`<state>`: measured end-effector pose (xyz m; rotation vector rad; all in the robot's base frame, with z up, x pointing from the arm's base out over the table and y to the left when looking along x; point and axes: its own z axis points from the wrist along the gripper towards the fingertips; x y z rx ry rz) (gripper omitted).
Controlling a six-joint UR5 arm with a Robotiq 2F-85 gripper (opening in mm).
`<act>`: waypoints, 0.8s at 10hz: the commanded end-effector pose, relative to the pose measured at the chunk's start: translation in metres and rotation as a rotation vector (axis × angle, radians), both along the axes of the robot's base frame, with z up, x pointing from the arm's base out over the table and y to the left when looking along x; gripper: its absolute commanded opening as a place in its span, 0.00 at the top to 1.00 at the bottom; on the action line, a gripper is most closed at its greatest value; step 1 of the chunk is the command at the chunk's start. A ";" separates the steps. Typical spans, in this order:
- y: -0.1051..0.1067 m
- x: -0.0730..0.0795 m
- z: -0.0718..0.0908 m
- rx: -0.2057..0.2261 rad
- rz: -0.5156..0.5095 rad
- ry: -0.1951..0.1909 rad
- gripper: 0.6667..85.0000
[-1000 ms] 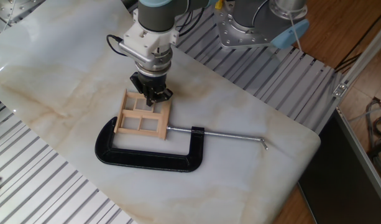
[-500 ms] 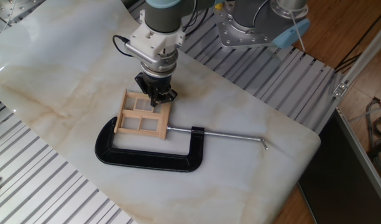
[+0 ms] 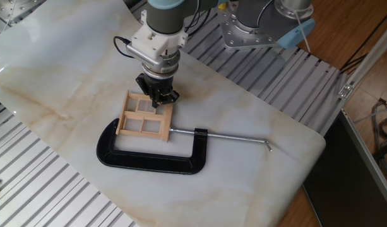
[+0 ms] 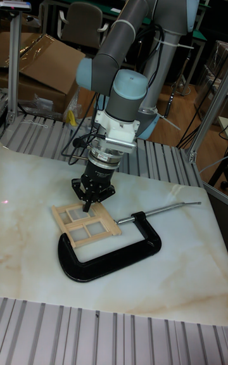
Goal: Open a sliding window
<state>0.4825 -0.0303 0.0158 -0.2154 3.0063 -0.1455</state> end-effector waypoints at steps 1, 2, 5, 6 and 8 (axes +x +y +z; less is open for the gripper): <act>-0.006 0.004 0.003 -0.004 0.005 0.005 1.00; -0.005 0.004 0.002 -0.003 0.005 0.002 1.00; -0.002 0.003 -0.003 0.000 -0.001 -0.008 1.00; -0.003 0.003 -0.004 -0.002 -0.001 -0.011 1.00; -0.003 0.003 -0.006 -0.002 -0.001 -0.012 1.00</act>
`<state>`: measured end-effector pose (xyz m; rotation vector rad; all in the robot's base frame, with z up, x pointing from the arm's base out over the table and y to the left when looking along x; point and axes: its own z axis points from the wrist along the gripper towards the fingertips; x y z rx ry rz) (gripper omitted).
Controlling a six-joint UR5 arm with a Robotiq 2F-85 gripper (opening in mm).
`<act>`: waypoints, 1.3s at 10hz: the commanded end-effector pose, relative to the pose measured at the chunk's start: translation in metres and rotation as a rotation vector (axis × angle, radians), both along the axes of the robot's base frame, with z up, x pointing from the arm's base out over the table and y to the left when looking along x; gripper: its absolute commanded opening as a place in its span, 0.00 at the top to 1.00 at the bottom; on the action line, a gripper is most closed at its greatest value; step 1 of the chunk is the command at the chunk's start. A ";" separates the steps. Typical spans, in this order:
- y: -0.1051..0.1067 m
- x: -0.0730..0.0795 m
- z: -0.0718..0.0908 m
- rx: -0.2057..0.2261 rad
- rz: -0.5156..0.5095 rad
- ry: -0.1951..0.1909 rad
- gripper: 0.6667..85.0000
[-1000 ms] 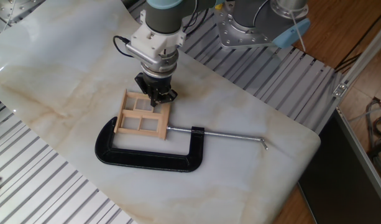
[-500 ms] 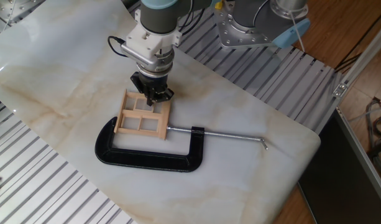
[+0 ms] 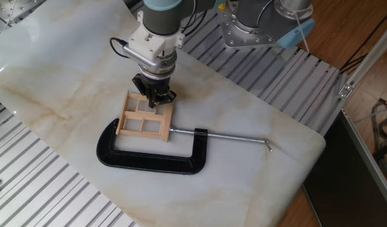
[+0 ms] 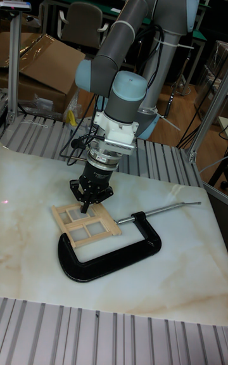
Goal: Open a sliding window
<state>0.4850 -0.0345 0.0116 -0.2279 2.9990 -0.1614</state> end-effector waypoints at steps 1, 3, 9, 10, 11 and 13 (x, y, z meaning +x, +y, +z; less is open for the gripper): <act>0.001 0.001 -0.002 0.009 -0.007 -0.009 1.00; 0.002 0.002 -0.003 0.011 -0.010 -0.013 1.00; 0.010 -0.003 -0.002 0.033 -0.035 -0.009 1.00; 0.010 -0.003 -0.002 0.035 -0.036 -0.009 1.00; 0.011 -0.003 -0.002 0.038 -0.036 -0.009 1.00; 0.011 -0.003 -0.001 0.039 -0.036 -0.009 1.00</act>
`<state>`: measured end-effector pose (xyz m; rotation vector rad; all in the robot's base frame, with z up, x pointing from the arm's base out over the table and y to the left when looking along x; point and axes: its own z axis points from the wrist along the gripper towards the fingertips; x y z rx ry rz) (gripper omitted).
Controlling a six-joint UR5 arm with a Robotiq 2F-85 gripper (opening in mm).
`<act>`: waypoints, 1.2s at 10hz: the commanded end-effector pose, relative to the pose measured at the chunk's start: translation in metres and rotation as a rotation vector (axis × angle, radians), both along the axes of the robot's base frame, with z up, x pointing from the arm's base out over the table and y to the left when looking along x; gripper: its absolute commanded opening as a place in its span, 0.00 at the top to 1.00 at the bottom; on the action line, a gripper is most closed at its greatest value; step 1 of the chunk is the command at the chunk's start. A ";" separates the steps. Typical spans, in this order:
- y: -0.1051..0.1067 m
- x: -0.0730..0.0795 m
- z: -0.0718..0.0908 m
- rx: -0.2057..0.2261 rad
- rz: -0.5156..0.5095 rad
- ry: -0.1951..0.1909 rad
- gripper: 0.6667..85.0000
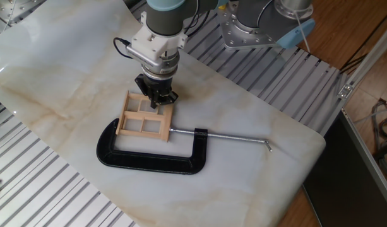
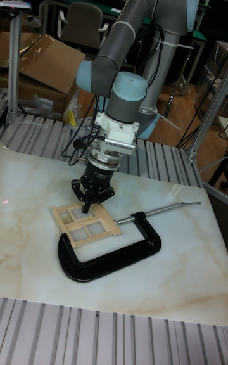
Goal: Open a sliding window
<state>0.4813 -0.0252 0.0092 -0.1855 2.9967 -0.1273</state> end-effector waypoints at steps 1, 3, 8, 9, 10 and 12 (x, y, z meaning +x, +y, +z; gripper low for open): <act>0.003 0.000 0.001 0.018 -0.012 -0.002 1.00; 0.005 -0.002 0.001 0.026 -0.018 -0.003 1.00; 0.010 -0.005 0.002 0.029 -0.035 0.002 1.00; 0.011 -0.005 0.002 0.032 -0.035 0.002 1.00; 0.012 -0.005 0.002 0.032 -0.035 0.002 1.00; 0.017 -0.007 -0.001 0.034 -0.047 -0.005 1.00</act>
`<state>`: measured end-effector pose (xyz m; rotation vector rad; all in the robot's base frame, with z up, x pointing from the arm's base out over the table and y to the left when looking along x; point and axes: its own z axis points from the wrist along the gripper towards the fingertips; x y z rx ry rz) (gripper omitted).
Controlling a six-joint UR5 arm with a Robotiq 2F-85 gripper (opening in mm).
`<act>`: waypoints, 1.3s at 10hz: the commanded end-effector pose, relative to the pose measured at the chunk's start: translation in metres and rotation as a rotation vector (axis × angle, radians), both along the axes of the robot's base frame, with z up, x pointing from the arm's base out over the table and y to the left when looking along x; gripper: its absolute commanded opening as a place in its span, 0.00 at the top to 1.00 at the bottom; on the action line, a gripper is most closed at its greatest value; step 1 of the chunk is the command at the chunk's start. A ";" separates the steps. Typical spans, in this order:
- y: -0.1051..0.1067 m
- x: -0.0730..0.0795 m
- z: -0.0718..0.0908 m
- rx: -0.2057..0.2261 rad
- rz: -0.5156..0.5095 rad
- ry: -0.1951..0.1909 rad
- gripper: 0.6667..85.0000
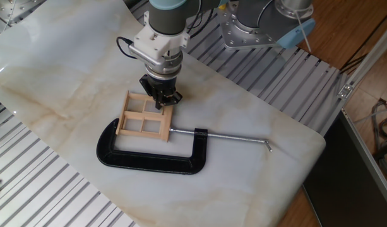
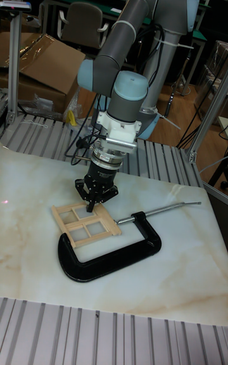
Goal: Open a sliding window
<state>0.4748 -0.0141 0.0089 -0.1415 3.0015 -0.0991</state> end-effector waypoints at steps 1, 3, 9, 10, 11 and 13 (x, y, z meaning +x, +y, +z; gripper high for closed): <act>0.010 -0.001 -0.002 0.014 -0.028 -0.008 1.00; 0.015 -0.004 -0.001 0.037 -0.042 0.002 1.00; 0.007 0.001 0.000 0.048 -0.021 0.006 1.00; 0.003 0.001 0.001 0.045 -0.012 0.008 1.00; 0.000 0.001 0.005 0.040 -0.003 0.012 1.00; -0.008 -0.001 0.013 0.010 0.001 0.024 1.00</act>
